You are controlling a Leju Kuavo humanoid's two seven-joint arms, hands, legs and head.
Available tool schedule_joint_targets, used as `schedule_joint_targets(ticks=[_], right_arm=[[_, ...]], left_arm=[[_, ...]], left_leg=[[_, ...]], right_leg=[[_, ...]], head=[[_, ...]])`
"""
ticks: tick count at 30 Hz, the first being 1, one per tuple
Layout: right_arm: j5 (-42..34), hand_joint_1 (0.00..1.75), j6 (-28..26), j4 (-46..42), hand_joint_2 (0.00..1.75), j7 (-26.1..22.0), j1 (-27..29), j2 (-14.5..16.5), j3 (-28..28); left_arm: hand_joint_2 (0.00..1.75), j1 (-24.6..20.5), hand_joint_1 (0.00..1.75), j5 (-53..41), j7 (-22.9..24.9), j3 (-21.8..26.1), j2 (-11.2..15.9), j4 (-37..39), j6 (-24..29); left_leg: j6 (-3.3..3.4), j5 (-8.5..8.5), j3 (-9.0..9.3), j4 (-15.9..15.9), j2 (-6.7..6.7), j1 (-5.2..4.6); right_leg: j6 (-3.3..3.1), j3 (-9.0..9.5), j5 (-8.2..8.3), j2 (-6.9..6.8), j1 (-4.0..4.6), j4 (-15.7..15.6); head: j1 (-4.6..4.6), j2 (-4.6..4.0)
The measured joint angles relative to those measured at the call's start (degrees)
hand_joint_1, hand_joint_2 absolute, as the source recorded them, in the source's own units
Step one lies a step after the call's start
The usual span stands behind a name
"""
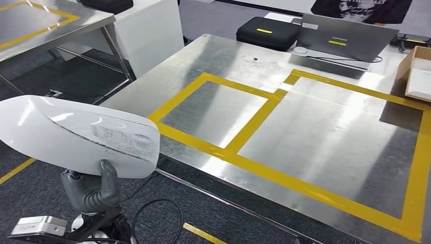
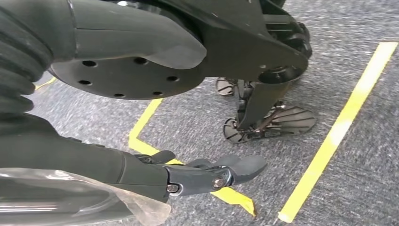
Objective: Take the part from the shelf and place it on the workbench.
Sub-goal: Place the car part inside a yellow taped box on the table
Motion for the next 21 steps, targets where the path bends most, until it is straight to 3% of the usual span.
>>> schedule_joint_targets(ticks=[2, 4, 5, 7, 9, 11, 12, 13, 15, 17, 19, 21], right_arm=[[-0.01, 0.00, 0.01, 0.00, 1.75, 0.00, -0.13, 0.00, -0.03], [-0.14, 0.00, 0.05, 0.00, 1.75, 0.00, -0.05, 0.00, -0.09], [-0.31, 0.00, 0.11, 0.00, 1.75, -0.01, 0.07, 0.00, -0.18], [-0.74, 0.00, 0.31, 0.01, 1.75, -0.02, 0.16, 0.00, -0.50], [-1.02, 0.00, 0.46, 0.02, 1.75, -0.02, -0.01, 0.00, -0.80], [-1.14, 0.00, 0.55, 0.02, 1.75, 0.04, -0.05, 0.00, -1.04], [-1.25, 0.00, 0.61, 0.02, 1.75, 0.09, 0.02, 0.00, -1.15], [-1.42, 0.00, 0.67, 0.02, 1.75, 0.14, 0.10, 0.00, -1.27], [-1.87, 0.00, 0.80, 0.02, 1.75, 0.15, 0.05, 0.00, -1.55], [-2.16, 0.00, 0.87, 0.02, 1.75, 0.06, -0.23, 0.00, -1.95], [-2.22, 0.00, 0.84, 0.02, 1.75, 0.02, -0.21, 0.00, -2.29], [-2.22, 0.00, 0.55, 0.01, 1.75, 0.05, 0.03, -0.01, -2.54]], left_arm=[[1.75, -0.01, 1.75, 0.02, 0.03, -0.01, 0.07, 0.13, -0.04], [1.75, -0.02, 1.75, 0.05, 0.07, -0.02, 0.09, 0.26, -0.12], [1.75, -0.09, 1.75, 0.09, 0.07, -0.03, 0.07, 0.30, -0.21], [1.75, -0.20, 1.75, 0.41, 0.05, -0.12, -0.07, 0.32, -0.63], [1.75, -0.13, 1.75, 0.81, 0.06, -0.16, -0.16, 0.34, -1.09], [1.75, -0.02, 1.75, 0.92, 0.08, -0.15, -0.14, 0.36, -1.29], [1.75, -0.02, 1.75, 0.92, 0.08, -0.15, -0.14, 0.35, -1.32], [1.75, -0.02, 1.75, 0.92, 0.08, -0.15, -0.14, 0.35, -1.31], [1.75, 0.00, 1.75, 0.85, 0.08, -0.16, -0.16, 0.36, -1.24], [1.75, 0.04, 1.75, 0.67, 0.07, -0.15, -0.16, 0.36, -1.06], [1.75, 0.07, 1.75, 0.45, 0.07, -0.19, -0.15, 0.36, -0.78], [1.75, 0.04, 1.75, 0.35, 0.05, -0.20, -0.17, 0.34, -0.41]], left_leg=[[0.19, 0.97, 1.69, -4.11, -2.47, 0.24], [0.84, 0.98, 1.78, -4.48, -1.80, 0.01], [1.28, 1.13, 1.87, -4.69, -1.09, -0.02], [2.17, 1.40, 2.01, -5.13, 0.57, 0.00], [2.69, 1.36, 1.99, -5.22, 2.39, -0.28], [2.88, 1.25, 2.00, -5.21, 4.24, -0.56], [2.91, 1.21, 2.02, -5.21, 5.02, -0.64], [2.90, 1.15, 2.08, -5.21, 5.72, -0.69], [2.65, 0.93, 2.27, -5.14, 6.90, -0.90], [2.12, 0.69, 2.42, -5.06, 7.88, -1.20], [1.58, 0.55, 2.65, -5.10, 8.93, -1.30], [0.90, -0.33, 2.76, -4.29, 8.28, -1.11]], right_leg=[[0.81, -0.53, 0.24, 1.35, -0.13, 0.02], [1.73, -1.13, 0.63, 2.60, -0.42, -0.27], [2.03, -1.43, 0.57, 2.28, -0.47, -0.13], [2.36, -3.19, -1.12, -0.57, -0.26, 2.75], [2.44, -6.67, -4.71, -3.78, -0.08, 10.04], [2.55, -9.40, -6.68, -4.50, -0.08, 15.92], [2.55, -9.28, -6.17, -4.63, -0.07, 16.00], [2.45, -7.82, -4.68, -4.93, -0.05, 13.59], [2.04, -3.04, -1.59, -7.13, 0.31, 5.24], [1.49, 0.01, -0.52, -8.84, 0.74, 0.07], [0.98, 0.31, -0.53, -8.08, 0.85, -0.49], [0.45, 0.52, -0.26, -6.89, 0.58, -0.81]], head=[[0.02, 0.00], [0.04, 0.00], [0.05, 0.00], [0.37, 0.00], [0.64, 0.00], [0.61, 0.00], [0.62, 0.00], [0.62, 0.00], [0.66, 0.00], [0.60, 0.00], [0.54, 0.00], [0.43, 0.00]])
